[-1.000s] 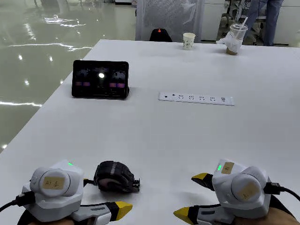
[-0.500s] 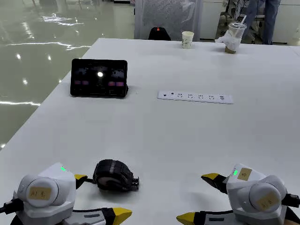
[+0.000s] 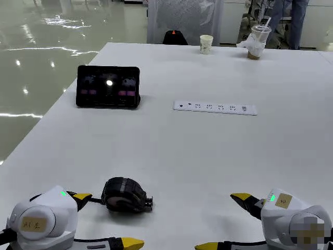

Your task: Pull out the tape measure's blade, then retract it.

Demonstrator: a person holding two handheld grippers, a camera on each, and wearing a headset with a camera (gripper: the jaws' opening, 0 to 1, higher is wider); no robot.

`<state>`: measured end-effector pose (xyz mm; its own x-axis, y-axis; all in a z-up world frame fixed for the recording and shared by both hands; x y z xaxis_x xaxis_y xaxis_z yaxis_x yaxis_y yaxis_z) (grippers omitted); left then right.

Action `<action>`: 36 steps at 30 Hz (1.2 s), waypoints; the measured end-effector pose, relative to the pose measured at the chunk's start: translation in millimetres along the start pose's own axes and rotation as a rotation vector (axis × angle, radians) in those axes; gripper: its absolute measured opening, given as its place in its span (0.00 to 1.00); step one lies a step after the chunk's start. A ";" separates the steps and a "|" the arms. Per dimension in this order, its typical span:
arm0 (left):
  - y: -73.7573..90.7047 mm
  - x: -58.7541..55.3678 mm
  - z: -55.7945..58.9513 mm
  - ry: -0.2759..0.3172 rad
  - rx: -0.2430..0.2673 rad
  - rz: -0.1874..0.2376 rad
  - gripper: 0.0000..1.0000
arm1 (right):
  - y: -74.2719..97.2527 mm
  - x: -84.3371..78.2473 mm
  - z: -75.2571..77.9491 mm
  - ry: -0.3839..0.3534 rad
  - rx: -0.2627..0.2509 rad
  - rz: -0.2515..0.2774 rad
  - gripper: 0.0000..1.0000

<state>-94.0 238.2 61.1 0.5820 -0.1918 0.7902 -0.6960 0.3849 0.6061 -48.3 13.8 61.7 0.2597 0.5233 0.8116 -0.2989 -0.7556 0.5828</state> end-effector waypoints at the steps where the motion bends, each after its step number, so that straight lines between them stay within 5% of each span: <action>1: 0.6 -0.6 -0.1 -0.002 -0.001 0.000 0.97 | 0.5 -0.6 -1.2 -0.004 0.000 0.006 0.85; 21: 6.4 3.6 -0.8 0.003 -0.003 0.050 0.99 | 10.7 -2.4 -5.1 -0.073 -0.062 0.089 0.99; 36: 5.9 3.9 -1.2 -0.010 -0.008 0.048 0.99 | 13.2 -6.8 -4.3 -0.085 -0.089 0.088 0.99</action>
<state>-95.3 240.8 67.7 0.5436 -0.1815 0.8195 -0.7198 0.4014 0.5663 -58.0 2.0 64.1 0.3046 0.4182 0.8558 -0.4033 -0.7573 0.5136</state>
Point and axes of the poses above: the centre of the closed fingertips' face, and the gripper's own axes: y roughly backward along the fingers, z roughly to its right, x roughly out of its top, the point moved 4 cm from there along y, roughly backward along the fingers, and after that the axes turned 3 degrees about -z, right-handed, at the moved point
